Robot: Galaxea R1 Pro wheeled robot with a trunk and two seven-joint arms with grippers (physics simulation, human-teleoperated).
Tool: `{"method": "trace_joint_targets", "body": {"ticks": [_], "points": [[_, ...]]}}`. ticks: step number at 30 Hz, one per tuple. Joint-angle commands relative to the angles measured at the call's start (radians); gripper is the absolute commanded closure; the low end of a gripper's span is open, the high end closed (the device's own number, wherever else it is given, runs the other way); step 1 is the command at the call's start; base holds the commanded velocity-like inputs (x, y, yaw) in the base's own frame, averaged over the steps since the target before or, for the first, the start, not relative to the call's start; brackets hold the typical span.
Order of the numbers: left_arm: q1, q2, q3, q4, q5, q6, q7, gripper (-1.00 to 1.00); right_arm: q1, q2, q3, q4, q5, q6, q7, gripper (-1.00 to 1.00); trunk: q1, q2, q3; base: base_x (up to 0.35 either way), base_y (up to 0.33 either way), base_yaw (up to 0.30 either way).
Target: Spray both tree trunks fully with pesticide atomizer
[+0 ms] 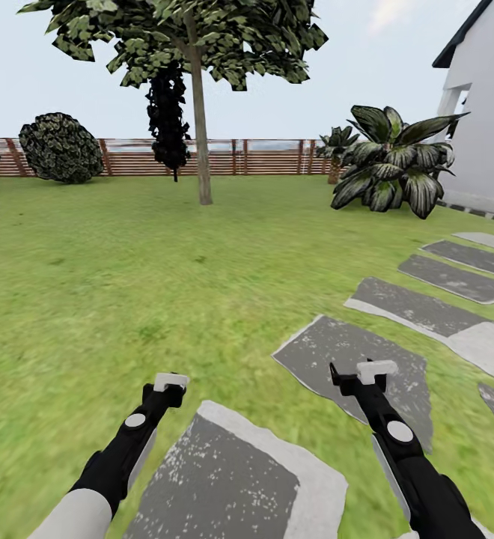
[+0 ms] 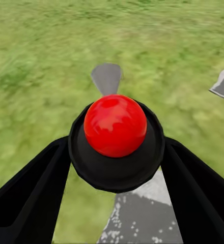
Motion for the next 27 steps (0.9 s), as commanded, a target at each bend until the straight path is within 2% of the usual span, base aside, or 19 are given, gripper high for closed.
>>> {"method": "trace_joint_targets", "body": {"ticks": [1,27], "points": [[0.000,0.000,0.000,0.000,0.000,0.000,-0.001,1.00,0.000,0.000,0.000,-0.001,0.000,0.000,0.000,-1.00,0.000,0.000,0.000,0.287,0.182,0.001],[0.000,0.001,0.000,-0.004,0.000,0.000,-0.001,1.00,0.007,0.000,0.000,-0.013,0.001,-0.001,-0.002,-1.00,0.000,0.000,0.000,0.288,0.177,0.000]]}}
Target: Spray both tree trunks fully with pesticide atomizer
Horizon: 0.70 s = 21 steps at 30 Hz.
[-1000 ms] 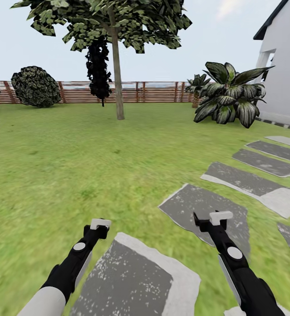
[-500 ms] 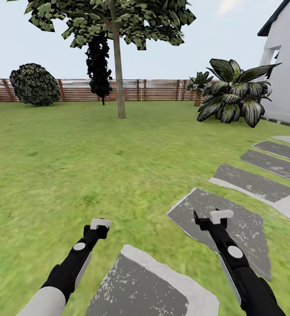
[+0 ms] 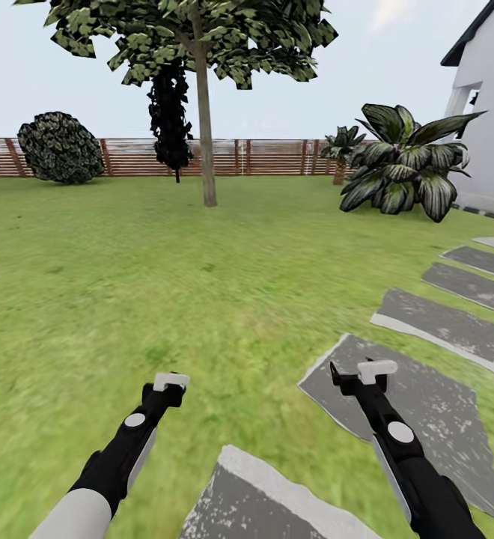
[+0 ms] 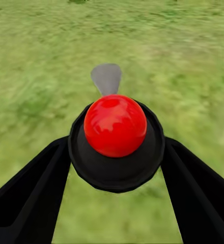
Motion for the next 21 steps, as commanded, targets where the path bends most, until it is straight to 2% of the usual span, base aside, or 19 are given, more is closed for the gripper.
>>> {"method": "trace_joint_targets", "body": {"ticks": [1,6,11,12,13,14,16,17,18,21], "points": [[0.000,0.000,0.000,0.000,0.000,0.000,-0.001,1.00,0.000,0.000,0.000,0.000,0.000,0.000,-0.001,-1.00,0.000,0.000,0.000,0.290,0.172,0.000],[0.000,0.000,0.000,0.000,0.000,0.000,-0.001,1.00,0.001,0.000,0.000,0.003,0.000,-0.001,-0.002,-1.00,0.000,0.000,0.000,0.292,0.166,0.000],[0.000,0.000,0.000,-0.002,0.000,0.000,-0.001,1.00,0.021,0.000,-0.001,0.090,-0.001,-0.019,-0.005,-1.00,0.000,0.000,0.000,0.296,0.154,0.000],[0.000,-0.001,-0.001,-0.002,0.000,0.000,-0.001,1.00,0.041,0.000,-0.003,0.156,-0.002,-0.073,-0.006,-1.00,0.000,0.000,0.000,0.299,0.149,0.000],[-0.001,-0.001,-0.001,-0.002,0.000,0.000,-0.001,1.00,0.048,0.000,-0.003,0.174,-0.003,-0.096,-0.006,-1.00,0.000,0.000,0.000,0.299,0.148,0.000],[0.000,-0.002,-0.001,-0.002,0.000,0.000,-0.002,1.00,0.072,0.000,-0.004,0.223,-0.004,-0.178,-0.007,-1.00,0.000,0.000,0.000,0.299,0.147,0.000],[-0.001,-0.005,-0.001,-0.002,0.000,0.001,-0.003,1.00,0.104,0.001,-0.004,0.262,-0.005,-0.268,-0.007,-1.00,0.000,0.000,0.000,0.300,0.146,0.000],[0.000,-0.011,-0.001,0.001,-0.001,0.001,-0.003,1.00,0.132,0.003,-0.004,0.298,-0.006,-0.349,-0.011,-1.00,0.000,0.000,0.000,0.300,0.145,0.000],[0.000,-0.014,-0.001,0.003,-0.001,0.001,-0.003,1.00,0.145,0.006,-0.004,0.321,-0.007,-0.390,-0.020,-1.00,0.000,0.000,0.000,0.301,0.143,0.000],[0.000,-0.019,-0.001,0.005,-0.002,0.001,-0.002,1.00,0.161,0.015,-0.004,0.391,-0.008,-0.452,-0.067,-1.00,0.000,0.000,0.000,0.302,0.141,0.000]]}}
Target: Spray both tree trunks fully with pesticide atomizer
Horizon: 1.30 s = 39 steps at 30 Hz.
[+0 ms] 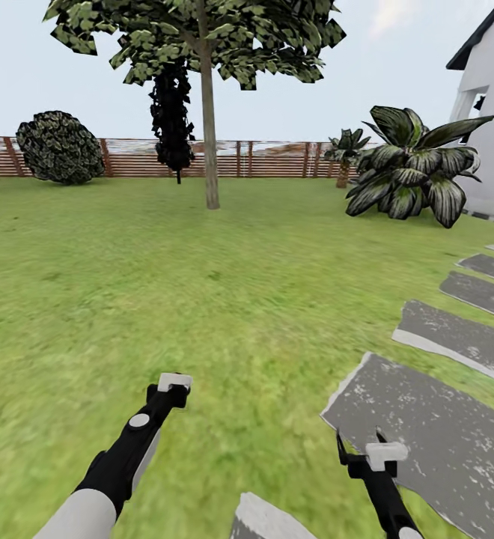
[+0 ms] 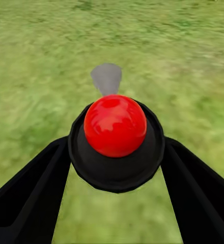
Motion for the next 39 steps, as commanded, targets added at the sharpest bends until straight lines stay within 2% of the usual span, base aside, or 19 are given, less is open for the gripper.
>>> {"method": "trace_joint_targets", "body": {"ticks": [1,5,9,16,39], "points": [[0.000,-0.001,0.000,0.000,0.000,0.000,-0.001,1.00,0.004,0.004,0.001,0.050,-0.001,-0.028,-0.030,-1.00,0.000,0.000,0.000,0.303,0.139,0.000],[-0.001,-0.002,0.000,0.001,0.000,0.000,-0.001,1.00,0.008,0.008,-0.001,0.119,-0.006,-0.128,-0.064,-1.00,0.000,0.000,0.000,0.303,0.138,0.000],[0.000,-0.002,0.000,-0.001,-0.001,-0.001,-0.001,1.00,0.008,0.006,-0.002,0.129,-0.031,-0.160,-0.068,-1.00,0.000,0.000,0.000,0.309,0.117,0.000],[0.000,-0.002,0.000,-0.006,0.000,-0.001,-0.001,1.00,0.008,0.006,-0.001,0.137,-0.045,-0.164,-0.068,-1.00,0.000,0.000,0.000,0.322,0.089,0.000],[0.011,-0.003,-0.003,-0.011,0.000,-0.001,-0.001,1.00,0.008,0.007,0.005,0.137,-0.041,-0.164,-0.061,-1.00,0.000,0.000,0.000,0.325,0.083,0.000]]}}
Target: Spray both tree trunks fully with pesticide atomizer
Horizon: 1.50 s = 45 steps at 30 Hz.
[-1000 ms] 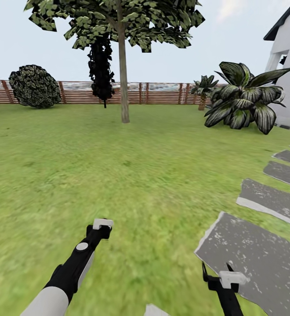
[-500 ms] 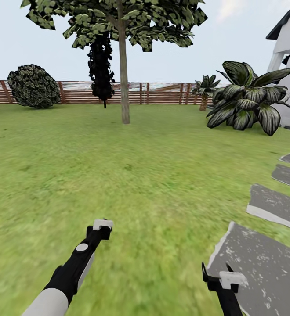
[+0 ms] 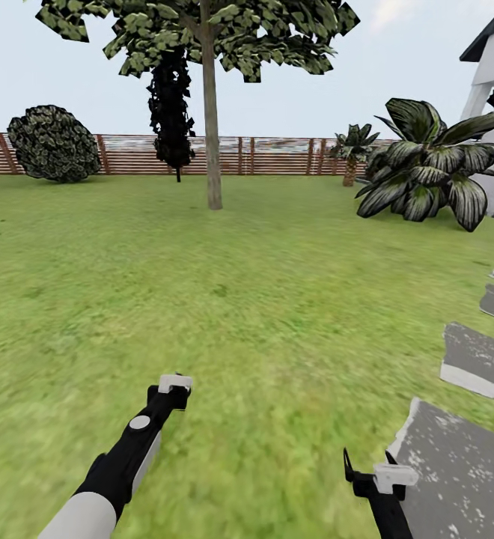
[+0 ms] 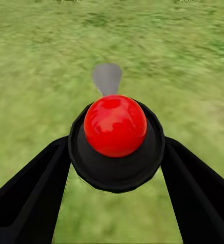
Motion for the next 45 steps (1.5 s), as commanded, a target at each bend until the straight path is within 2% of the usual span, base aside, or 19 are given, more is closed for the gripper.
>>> {"method": "trace_joint_targets", "body": {"ticks": [1,45], "points": [[0.000,0.000,0.000,0.000,0.000,0.000,-0.001,1.00,0.000,0.000,0.000,0.000,0.000,0.000,0.000,-1.00,0.000,0.000,0.000,0.325,0.083,0.000],[0.000,-0.012,0.000,0.000,-0.002,0.000,0.000,1.00,0.000,0.000,0.001,0.000,0.003,0.000,0.000,-1.00,0.000,0.000,0.000,0.325,0.083,0.000]]}}
